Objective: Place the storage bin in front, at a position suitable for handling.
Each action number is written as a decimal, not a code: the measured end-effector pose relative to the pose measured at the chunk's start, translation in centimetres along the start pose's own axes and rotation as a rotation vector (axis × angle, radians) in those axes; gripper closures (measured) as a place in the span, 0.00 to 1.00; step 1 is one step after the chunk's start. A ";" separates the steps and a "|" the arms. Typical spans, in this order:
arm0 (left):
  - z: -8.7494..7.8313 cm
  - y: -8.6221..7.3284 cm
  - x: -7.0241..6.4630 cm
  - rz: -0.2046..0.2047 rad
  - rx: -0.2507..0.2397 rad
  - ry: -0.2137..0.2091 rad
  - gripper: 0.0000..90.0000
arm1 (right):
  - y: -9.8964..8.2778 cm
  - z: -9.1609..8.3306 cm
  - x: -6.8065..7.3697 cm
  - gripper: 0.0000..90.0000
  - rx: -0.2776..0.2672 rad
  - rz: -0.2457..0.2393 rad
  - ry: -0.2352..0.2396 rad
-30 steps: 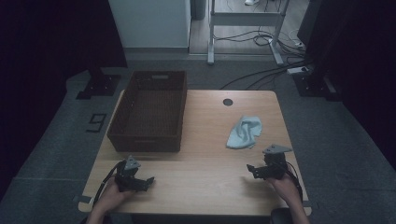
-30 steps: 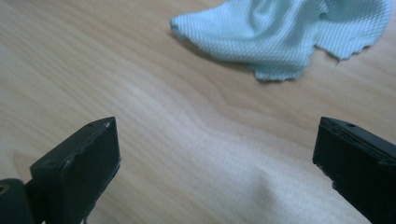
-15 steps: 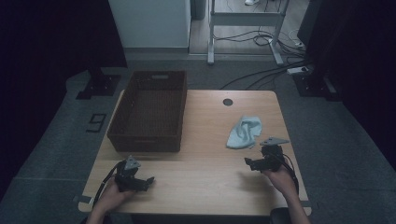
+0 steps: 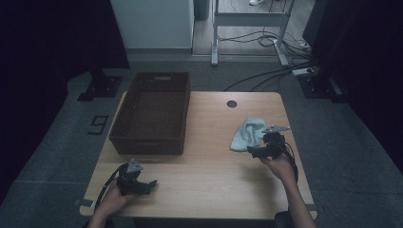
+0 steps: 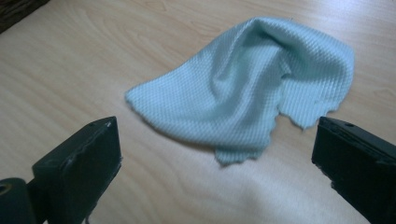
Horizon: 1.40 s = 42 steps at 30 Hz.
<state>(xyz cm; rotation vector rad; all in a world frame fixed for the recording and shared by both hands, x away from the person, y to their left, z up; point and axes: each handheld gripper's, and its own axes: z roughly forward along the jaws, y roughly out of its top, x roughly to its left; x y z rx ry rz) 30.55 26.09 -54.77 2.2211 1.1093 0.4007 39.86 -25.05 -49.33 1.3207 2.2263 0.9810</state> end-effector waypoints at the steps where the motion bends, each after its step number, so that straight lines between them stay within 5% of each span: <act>1: 0.0 0.0 0.0 0.000 0.000 0.000 0.00 | 0.3 0.3 -0.1 0.02 0.003 -0.001 -0.003; 14: 0.0 0.0 0.0 0.001 -0.002 -0.001 0.00 | 3.0 4.9 -1.4 0.10 0.048 0.002 -0.045; 24: 0.0 0.0 0.0 0.001 -0.004 -0.001 0.00 | 2.7 8.6 -3.3 0.17 0.106 0.036 -0.092; 31: 0.0 0.0 0.0 0.000 -0.004 0.000 0.00 | 2.2 8.8 -3.6 0.40 0.114 0.038 -0.057; 32: 0.0 0.0 0.0 -0.001 -0.004 0.001 0.00 | 2.2 8.7 -3.6 0.46 0.118 0.037 -0.053; 33: 0.0 0.0 0.0 -0.001 -0.004 0.001 0.00 | 2.3 8.3 -3.6 0.67 0.126 0.053 -0.056; 35: 0.0 0.0 0.0 -0.001 -0.004 0.001 0.00 | 2.3 8.0 -3.6 0.81 0.142 0.060 -0.046; 38: 0.0 0.0 0.0 -0.001 -0.004 0.001 0.00 | 2.2 7.8 -3.7 0.90 0.150 0.088 -0.029; 42: 0.0 0.0 0.0 -0.001 -0.004 0.001 0.00 | 2.3 7.6 -3.5 0.91 0.156 0.065 -0.042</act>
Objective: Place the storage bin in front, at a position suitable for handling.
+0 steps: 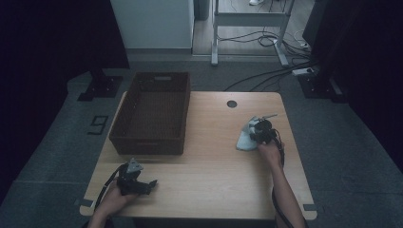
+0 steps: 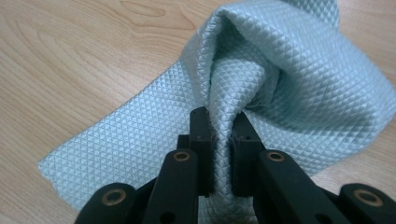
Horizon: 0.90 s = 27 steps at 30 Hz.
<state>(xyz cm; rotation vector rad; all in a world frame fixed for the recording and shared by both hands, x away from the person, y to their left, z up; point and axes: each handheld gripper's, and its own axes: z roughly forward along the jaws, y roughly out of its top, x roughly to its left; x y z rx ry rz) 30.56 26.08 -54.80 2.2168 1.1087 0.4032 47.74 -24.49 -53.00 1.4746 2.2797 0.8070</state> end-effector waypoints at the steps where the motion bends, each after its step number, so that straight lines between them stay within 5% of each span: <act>1: 0.0 0.0 0.0 0.000 0.000 0.000 0.00 | 0.1 -0.2 0.0 0.91 -0.006 0.001 0.005; 18: 0.0 0.0 0.0 0.000 0.000 0.001 0.00 | 2.6 -6.4 2.4 0.89 -0.122 -0.084 0.051; 27: 0.0 0.0 0.0 -0.001 0.000 0.001 0.00 | 2.8 -8.3 3.3 0.89 -0.130 -0.125 0.052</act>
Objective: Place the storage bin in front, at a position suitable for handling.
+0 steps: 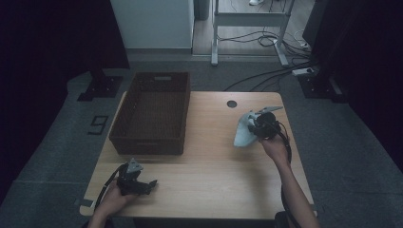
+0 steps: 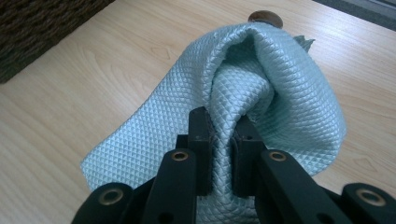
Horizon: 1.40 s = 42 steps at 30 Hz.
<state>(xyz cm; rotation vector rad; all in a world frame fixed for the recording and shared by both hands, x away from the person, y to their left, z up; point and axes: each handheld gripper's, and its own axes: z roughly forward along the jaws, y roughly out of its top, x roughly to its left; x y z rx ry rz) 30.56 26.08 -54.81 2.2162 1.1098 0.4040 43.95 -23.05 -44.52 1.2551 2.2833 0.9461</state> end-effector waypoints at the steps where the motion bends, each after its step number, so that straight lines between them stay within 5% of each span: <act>1: 0.0 0.0 0.0 0.000 0.000 0.000 0.00 | -0.1 -0.2 0.0 0.89 0.000 -0.004 0.002; 22: 0.0 0.0 0.0 -0.002 0.003 0.001 0.00 | -5.2 -7.6 0.6 0.89 -0.036 -0.025 0.021; 36: 0.0 0.0 0.0 -0.002 0.002 0.001 0.00 | -9.5 -12.2 -0.3 0.89 -0.051 -0.006 -0.033; 42: 0.0 0.0 0.0 0.000 -0.001 0.000 0.00 | -11.2 -12.6 -0.4 0.88 -0.049 0.008 -0.041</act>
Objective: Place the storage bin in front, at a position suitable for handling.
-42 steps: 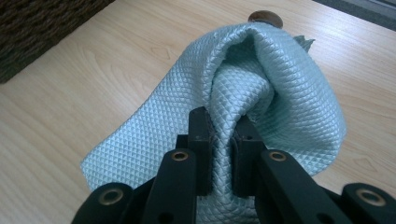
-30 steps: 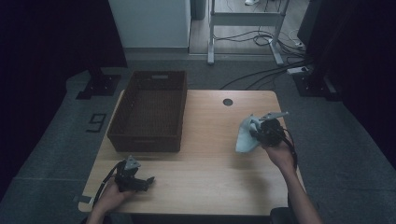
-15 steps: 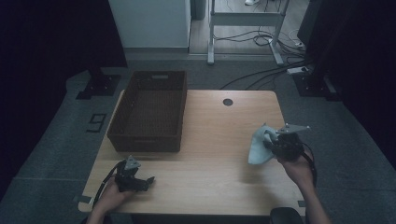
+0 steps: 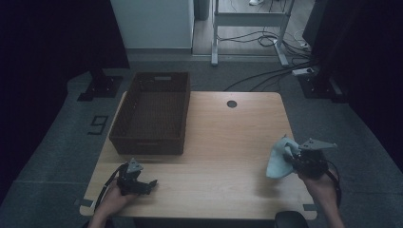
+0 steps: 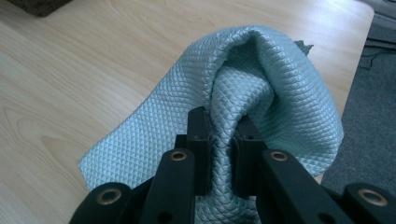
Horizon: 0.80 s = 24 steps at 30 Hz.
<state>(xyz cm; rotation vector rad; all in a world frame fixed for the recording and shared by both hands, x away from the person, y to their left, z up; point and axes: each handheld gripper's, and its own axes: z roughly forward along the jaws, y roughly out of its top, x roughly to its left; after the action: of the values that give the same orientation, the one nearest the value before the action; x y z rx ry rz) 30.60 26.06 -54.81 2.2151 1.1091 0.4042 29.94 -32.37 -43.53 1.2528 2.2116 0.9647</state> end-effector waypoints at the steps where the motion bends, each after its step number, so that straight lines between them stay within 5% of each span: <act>1: 0.0 0.0 0.0 0.000 0.000 0.000 0.00 | -0.3 0.2 0.0 0.88 0.004 0.003 -0.001; 17: 0.1 0.0 0.0 0.000 -0.010 -0.001 0.00 | -6.1 5.6 0.9 0.83 0.139 0.024 0.037; 24: 0.1 0.0 0.1 0.004 -0.010 -0.005 0.00 | -6.9 5.9 0.8 0.75 0.155 0.040 0.035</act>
<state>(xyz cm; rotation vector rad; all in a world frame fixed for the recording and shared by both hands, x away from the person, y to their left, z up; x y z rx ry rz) 30.68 26.09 -54.89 2.2092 1.0975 0.4055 29.37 -31.98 -52.62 1.3629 2.3346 0.8497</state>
